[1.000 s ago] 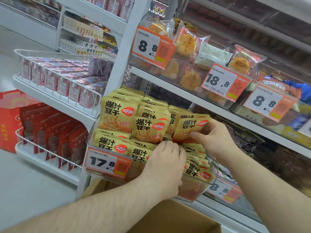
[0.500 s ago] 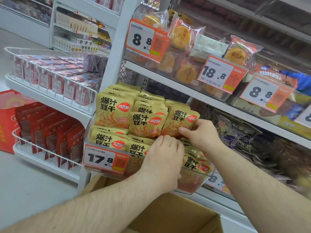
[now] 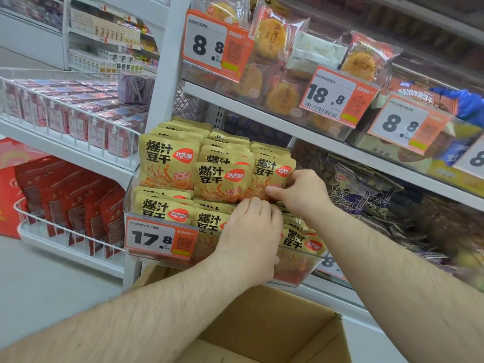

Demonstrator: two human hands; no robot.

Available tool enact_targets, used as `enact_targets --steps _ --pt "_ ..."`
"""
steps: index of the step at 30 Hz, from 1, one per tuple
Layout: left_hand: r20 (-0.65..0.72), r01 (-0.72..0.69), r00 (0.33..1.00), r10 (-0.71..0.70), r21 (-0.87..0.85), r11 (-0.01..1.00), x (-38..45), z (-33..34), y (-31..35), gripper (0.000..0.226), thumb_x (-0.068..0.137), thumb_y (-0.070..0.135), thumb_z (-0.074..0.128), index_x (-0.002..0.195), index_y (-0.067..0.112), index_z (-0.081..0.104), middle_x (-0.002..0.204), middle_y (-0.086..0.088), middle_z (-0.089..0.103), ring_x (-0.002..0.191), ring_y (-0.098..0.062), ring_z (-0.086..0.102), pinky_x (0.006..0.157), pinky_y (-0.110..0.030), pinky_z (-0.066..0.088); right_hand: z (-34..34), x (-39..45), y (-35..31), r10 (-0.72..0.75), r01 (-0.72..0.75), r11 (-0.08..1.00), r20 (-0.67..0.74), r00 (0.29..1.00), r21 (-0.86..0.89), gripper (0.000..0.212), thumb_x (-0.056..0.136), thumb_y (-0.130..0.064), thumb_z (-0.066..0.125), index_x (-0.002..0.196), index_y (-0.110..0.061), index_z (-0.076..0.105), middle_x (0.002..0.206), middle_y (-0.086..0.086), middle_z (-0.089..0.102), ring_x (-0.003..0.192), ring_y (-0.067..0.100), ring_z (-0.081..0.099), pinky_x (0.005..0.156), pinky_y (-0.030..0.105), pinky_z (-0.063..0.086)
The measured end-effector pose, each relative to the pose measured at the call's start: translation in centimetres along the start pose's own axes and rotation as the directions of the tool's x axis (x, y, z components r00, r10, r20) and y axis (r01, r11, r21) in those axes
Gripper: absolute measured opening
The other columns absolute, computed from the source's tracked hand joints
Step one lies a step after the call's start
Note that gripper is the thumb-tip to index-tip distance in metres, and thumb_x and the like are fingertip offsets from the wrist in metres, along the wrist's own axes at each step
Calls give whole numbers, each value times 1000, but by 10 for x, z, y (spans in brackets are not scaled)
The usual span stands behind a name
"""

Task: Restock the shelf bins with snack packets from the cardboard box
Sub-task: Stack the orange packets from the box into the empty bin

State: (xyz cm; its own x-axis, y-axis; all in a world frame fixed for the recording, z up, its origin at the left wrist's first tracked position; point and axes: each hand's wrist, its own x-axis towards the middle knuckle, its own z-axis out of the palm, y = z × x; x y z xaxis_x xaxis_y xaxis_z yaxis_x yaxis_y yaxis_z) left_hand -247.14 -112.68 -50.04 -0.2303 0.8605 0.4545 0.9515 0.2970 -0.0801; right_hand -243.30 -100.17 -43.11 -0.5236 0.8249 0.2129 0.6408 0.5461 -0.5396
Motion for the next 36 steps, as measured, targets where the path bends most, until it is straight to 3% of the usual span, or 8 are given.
enact_targets --steps 12,15,18,21,24,27,31,36 --pt "101 -13 995 24 -101 995 -2 -12 -4 79 90 43 57 150 2 26 147 -19 35 137 -35 30 121 -46 20 -5 -6 -6 10 -6 999 73 997 -51 31 79 -36 79 101 -17 68 100 0 70 97 20 65 85 35 53" --pt "-97 -178 982 162 -189 966 -12 -27 -21 41 82 17 58 121 4 61 119 -13 61 109 -31 54 98 -44 47 -17 -13 -6 -15 19 992 33 999 -122 48 78 -36 80 118 -16 62 115 3 66 107 21 61 89 34 50" --pt "-368 -216 911 184 -47 975 -20 -44 -61 28 71 12 64 98 7 67 101 -11 65 92 -32 59 84 -44 50 -26 -21 -9 -187 163 964 -99 977 -209 58 81 -30 75 131 -15 53 126 6 54 116 24 53 97 37 45" --pt "-111 -1 994 20 169 986 -13 -70 -97 80 80 48 67 142 4 43 151 -22 38 140 -39 35 117 -50 26 -27 -30 -20 -471 409 811 -53 881 -418 65 83 -28 71 140 -11 45 140 8 43 131 27 41 110 40 35" --pt "173 23 982 -78 298 954 11 -83 -114 103 89 72 44 157 8 0 165 -15 -4 153 -32 -4 123 -49 -4 -23 -23 -34 -484 481 655 164 859 -583 94 84 -41 70 155 -10 17 162 10 14 149 27 14 120 39 15" --pt "238 -55 971 -5 244 968 32 -84 -118 93 92 65 47 157 10 8 166 -10 10 153 -25 10 124 -44 0 -17 -8 -42 -420 485 597 267 867 -639 107 83 -45 69 157 -8 0 164 11 6 151 29 7 123 41 11" --pt "262 -92 964 44 177 980 48 -81 -120 85 89 60 57 152 11 27 160 -8 29 147 -22 28 124 -39 13 -13 0 -47 -418 496 590 285 863 -637 92 83 -34 70 153 -7 17 155 13 29 141 30 30 116 41 31" --pt "247 -80 968 37 164 983 53 -77 -120 76 85 60 62 142 14 42 151 -5 45 138 -21 42 122 -38 21 -14 12 -52 -413 498 545 300 860 -675 98 76 -44 73 151 -9 21 150 10 37 136 30 38 113 42 32"
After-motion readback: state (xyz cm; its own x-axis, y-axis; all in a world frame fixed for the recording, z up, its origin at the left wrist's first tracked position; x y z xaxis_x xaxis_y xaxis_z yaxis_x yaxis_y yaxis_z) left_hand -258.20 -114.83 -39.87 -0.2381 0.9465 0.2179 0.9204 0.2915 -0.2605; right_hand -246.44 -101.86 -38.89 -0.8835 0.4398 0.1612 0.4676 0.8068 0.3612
